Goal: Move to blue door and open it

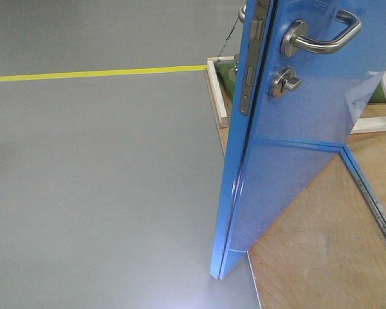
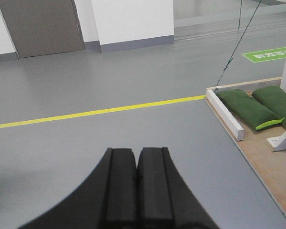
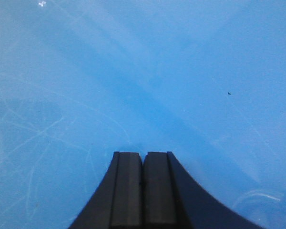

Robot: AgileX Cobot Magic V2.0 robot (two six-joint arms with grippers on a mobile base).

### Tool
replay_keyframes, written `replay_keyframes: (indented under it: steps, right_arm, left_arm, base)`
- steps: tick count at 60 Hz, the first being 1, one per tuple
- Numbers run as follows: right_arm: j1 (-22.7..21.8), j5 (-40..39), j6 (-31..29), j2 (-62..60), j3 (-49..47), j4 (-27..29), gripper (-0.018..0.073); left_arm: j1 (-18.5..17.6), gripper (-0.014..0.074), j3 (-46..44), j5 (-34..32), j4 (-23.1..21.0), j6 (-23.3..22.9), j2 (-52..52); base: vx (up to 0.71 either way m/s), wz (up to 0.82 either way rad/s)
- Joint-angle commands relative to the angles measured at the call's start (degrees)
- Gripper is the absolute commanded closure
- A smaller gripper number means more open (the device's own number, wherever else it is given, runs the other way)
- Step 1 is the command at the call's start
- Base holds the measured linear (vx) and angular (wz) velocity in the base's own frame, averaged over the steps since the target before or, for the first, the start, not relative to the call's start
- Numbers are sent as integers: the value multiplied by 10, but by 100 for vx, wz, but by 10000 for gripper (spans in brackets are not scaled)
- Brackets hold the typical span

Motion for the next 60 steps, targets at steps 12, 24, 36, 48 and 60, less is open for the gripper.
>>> replay_keyframes:
  steps: [12, 24, 36, 48, 60]
  right_arm:
    - [1, -30, -8, -12, -23, 1, 557]
    - [1, -30, -8, -11, -23, 1, 557]
    - [1, -30, -8, -11, -23, 1, 557]
    - [1, -30, -8, -11, -23, 1, 557]
    - [1, -30, -8, -11, -23, 1, 557]
  left_arm:
    - [-2, 526, 3, -49, -4, -1, -4]
    - [-2, 526, 3, -49, -4, -1, -4]
    - [-2, 526, 3, -49, -4, -1, -4]
    - [-2, 526, 3, -49, -4, -1, -4]
    - [-2, 526, 3, -49, -4, -1, -4]
  base:
    - [0, 0]
    - [0, 0]
    - [0, 0]
    - [0, 0]
    - [0, 0]
